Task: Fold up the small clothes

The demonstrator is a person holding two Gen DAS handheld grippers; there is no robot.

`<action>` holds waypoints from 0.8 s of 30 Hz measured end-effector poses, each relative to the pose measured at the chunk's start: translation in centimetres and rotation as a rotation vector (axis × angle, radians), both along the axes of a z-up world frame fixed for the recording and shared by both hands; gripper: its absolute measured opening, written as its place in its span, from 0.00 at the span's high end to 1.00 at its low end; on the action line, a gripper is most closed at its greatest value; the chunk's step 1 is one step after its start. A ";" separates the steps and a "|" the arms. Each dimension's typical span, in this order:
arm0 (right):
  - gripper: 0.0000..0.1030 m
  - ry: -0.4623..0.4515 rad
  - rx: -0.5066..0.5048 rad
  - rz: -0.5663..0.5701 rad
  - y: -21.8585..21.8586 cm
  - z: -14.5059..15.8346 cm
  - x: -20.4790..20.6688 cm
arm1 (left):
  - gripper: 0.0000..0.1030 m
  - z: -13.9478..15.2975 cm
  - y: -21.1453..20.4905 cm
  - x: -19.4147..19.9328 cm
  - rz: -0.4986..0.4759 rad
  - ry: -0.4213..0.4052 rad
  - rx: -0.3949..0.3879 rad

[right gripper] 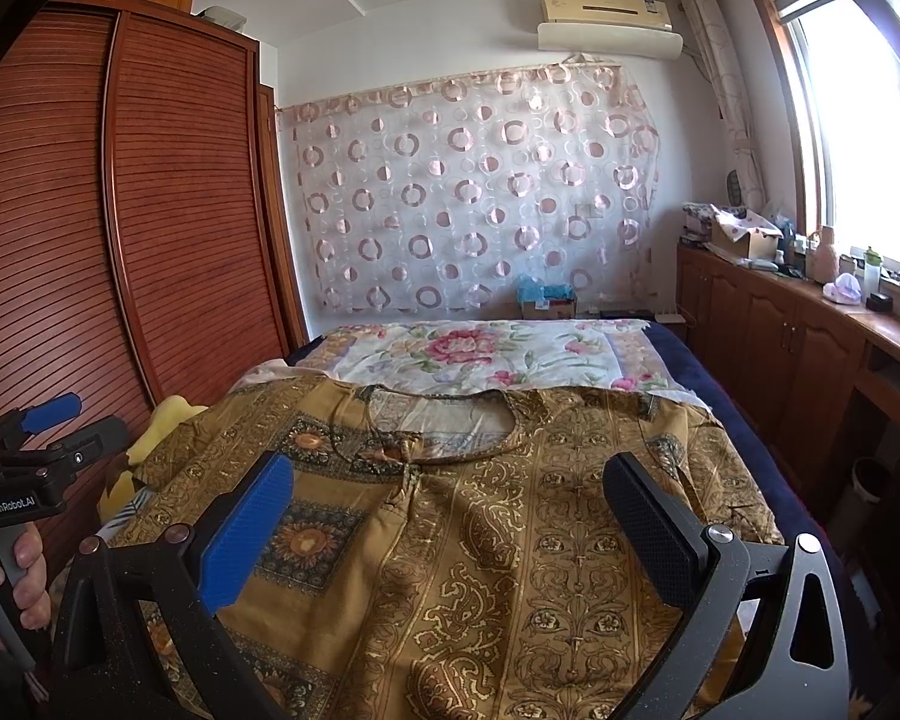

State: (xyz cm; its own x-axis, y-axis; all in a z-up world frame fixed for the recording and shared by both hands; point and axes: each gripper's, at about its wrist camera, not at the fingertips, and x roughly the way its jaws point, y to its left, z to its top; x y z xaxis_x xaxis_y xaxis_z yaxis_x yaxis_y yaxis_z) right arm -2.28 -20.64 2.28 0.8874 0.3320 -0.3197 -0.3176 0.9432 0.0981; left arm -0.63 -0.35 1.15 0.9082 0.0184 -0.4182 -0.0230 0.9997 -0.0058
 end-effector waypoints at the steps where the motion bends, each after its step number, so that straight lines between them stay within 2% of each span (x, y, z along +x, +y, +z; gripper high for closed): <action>1: 0.00 0.000 0.000 0.000 0.0 0.0 0.0 | 0.00 0.0 0.0 0.0 0.000 0.000 0.000; 24: 0.00 -0.005 0.000 0.003 0.2 0.2 -0.2 | 0.00 0.0 -0.2 -0.1 0.001 -0.008 0.006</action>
State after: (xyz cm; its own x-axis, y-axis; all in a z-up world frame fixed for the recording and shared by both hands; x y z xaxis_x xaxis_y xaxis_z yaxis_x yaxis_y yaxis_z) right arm -2.47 -20.48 2.44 0.8879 0.3351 -0.3153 -0.3213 0.9421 0.0963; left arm -0.72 -0.53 1.16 0.9113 0.0222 -0.4112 -0.0242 0.9997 0.0002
